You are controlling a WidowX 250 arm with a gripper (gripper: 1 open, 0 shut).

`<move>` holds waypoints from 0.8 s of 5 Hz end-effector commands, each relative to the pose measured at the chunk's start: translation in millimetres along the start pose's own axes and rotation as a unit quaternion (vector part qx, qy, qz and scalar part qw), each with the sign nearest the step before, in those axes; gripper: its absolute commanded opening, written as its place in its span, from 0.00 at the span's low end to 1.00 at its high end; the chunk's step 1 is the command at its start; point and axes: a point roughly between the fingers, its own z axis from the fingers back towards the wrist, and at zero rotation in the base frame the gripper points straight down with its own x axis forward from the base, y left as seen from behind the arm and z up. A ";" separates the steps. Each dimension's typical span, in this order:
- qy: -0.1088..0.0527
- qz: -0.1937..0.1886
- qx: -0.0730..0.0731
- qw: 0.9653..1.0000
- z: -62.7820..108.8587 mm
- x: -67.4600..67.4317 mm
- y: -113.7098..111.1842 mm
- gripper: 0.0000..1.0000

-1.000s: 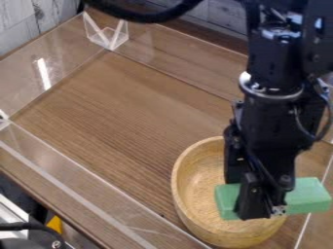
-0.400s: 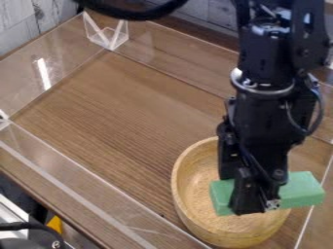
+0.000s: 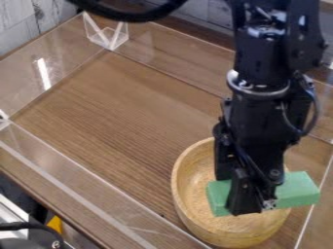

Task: Put the green block in the brown bowl

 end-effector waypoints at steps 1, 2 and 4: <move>-0.022 0.004 0.009 1.000 9.7 1.9 2.5 0.00; -0.023 0.006 0.009 1.000 11.2 1.1 3.7 0.00; -0.027 0.012 0.012 0.999 14.5 0.0 6.5 0.00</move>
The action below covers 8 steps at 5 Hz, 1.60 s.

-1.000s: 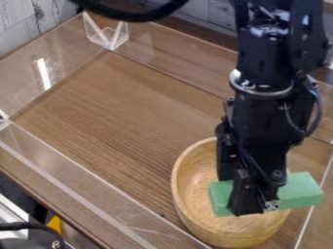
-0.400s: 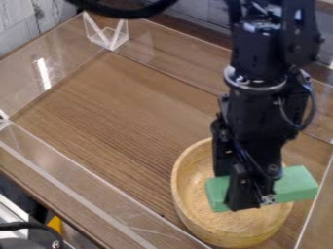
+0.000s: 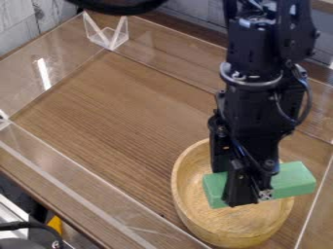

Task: Put the green block in the brown bowl

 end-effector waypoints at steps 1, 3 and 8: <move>-0.023 0.004 0.010 1.000 11.7 2.6 2.6 0.00; -0.028 0.011 0.013 0.999 14.5 2.4 3.9 0.00; -0.041 0.038 0.022 0.998 16.8 -0.2 5.6 0.00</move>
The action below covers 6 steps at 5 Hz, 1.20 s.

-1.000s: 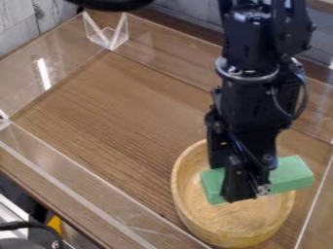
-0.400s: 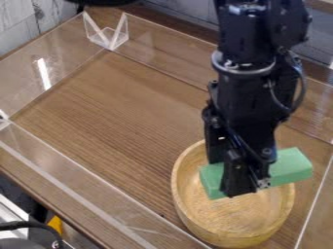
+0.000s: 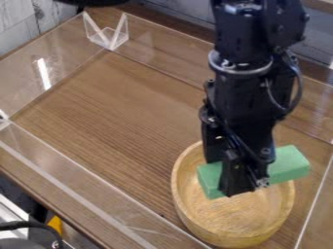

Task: Put the green block in the brown bowl

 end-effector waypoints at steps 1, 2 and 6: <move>-0.020 0.006 0.007 1.000 7.4 3.7 -1.1 0.00; -0.020 0.009 0.008 1.000 5.4 3.9 -4.1 0.00; -0.019 0.022 0.012 1.000 0.7 6.1 -8.9 0.00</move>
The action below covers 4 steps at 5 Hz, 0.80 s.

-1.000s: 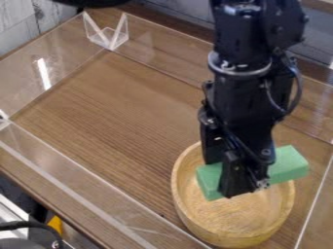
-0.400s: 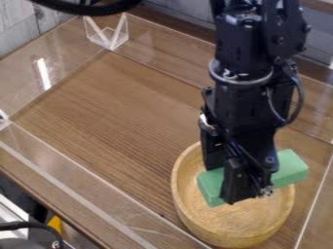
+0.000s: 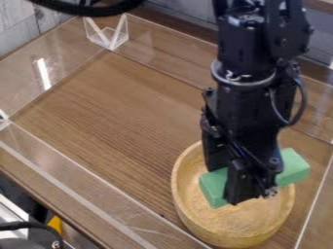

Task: Put the green block in the brown bowl

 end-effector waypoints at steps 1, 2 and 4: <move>-0.014 -0.006 0.005 1.000 4.9 3.8 -3.4 0.00; -0.013 -0.006 0.006 1.000 3.6 5.2 -3.0 0.00; -0.012 0.000 0.007 1.000 2.4 6.6 -4.0 0.00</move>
